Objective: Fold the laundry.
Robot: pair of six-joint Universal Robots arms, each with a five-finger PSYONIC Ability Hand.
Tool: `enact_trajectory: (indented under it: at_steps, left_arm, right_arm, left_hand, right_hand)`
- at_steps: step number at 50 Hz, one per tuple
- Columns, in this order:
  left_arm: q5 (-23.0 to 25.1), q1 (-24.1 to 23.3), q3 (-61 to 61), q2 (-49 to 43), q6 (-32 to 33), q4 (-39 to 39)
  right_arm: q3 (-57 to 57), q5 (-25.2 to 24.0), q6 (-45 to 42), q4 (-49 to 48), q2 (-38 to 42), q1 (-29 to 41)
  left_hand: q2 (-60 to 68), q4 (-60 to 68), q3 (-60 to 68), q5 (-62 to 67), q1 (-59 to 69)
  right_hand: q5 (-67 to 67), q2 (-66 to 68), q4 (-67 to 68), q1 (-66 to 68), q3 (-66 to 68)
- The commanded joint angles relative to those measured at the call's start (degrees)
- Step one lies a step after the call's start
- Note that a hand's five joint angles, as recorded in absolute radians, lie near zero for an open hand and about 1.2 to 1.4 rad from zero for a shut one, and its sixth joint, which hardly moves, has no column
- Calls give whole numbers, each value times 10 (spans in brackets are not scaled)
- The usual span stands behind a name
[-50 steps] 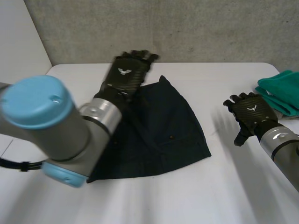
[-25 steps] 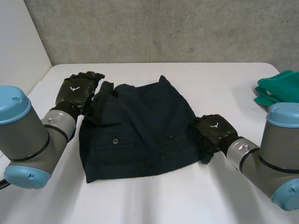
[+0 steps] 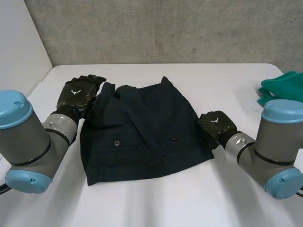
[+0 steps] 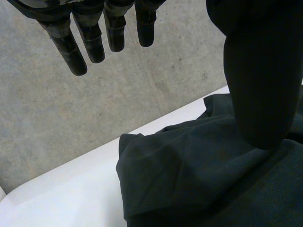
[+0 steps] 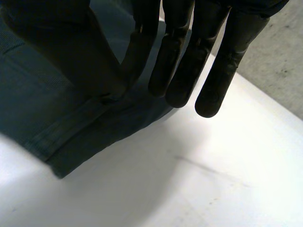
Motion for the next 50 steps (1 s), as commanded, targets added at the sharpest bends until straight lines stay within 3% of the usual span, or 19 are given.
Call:
enact_trajectory:
  at_steps: [1, 2, 3, 9, 16, 30, 38, 50]
  left_arm:
    - [1, 6, 1, -2, 0, 1]
    - [0, 7, 1, -2, 0, 1]
    - [0, 7, 1, -2, 0, 1]
    - [0, 8, 0, -3, -1, 0]
    - [0, 6, -2, -2, -1, 0]
    - [1, 7, -6, -2, -1, 0]
    - [0, 6, -7, -2, -1, 1]
    - [0, 6, -8, -2, -1, 0]
  right_arm:
    - [8, -4, -4, 21, -22, -3]
    - [13, -6, -5, 33, -23, -2]
    - [15, -8, -6, 38, -24, -2]
    - [27, -19, 4, 44, -28, -2]
    - [21, -24, 4, 40, -17, 1]
    - [-8, -19, -1, 2, 34, 2]
    - [-16, -20, 1, 0, 34, 2]
    - [-27, -24, -5, 6, 42, -2]
  left_hand:
    - [-16, -17, -21, -26, -8]
    - [-16, -17, -21, -26, -8]
    - [-16, -17, -21, -26, -8]
    - [-16, -17, -21, -26, -8]
    - [-16, -17, -21, -26, -8]
    - [-16, -17, -21, -26, -8]
    - [-16, -17, -21, -26, -8]
    - [-16, -17, -21, -26, -8]
  right_hand:
    - [-69, -71, -81, 27, -77]
    - [-287, -289, -299, -191, -295]
    - [-313, -314, -325, -217, -321]
    - [-409, -410, -421, -313, -417]
    - [-414, -415, -426, -318, -422]
    - [-202, -204, -214, -106, -210]
    - [122, 121, 110, 218, 114]
    - [132, 131, 120, 228, 124]
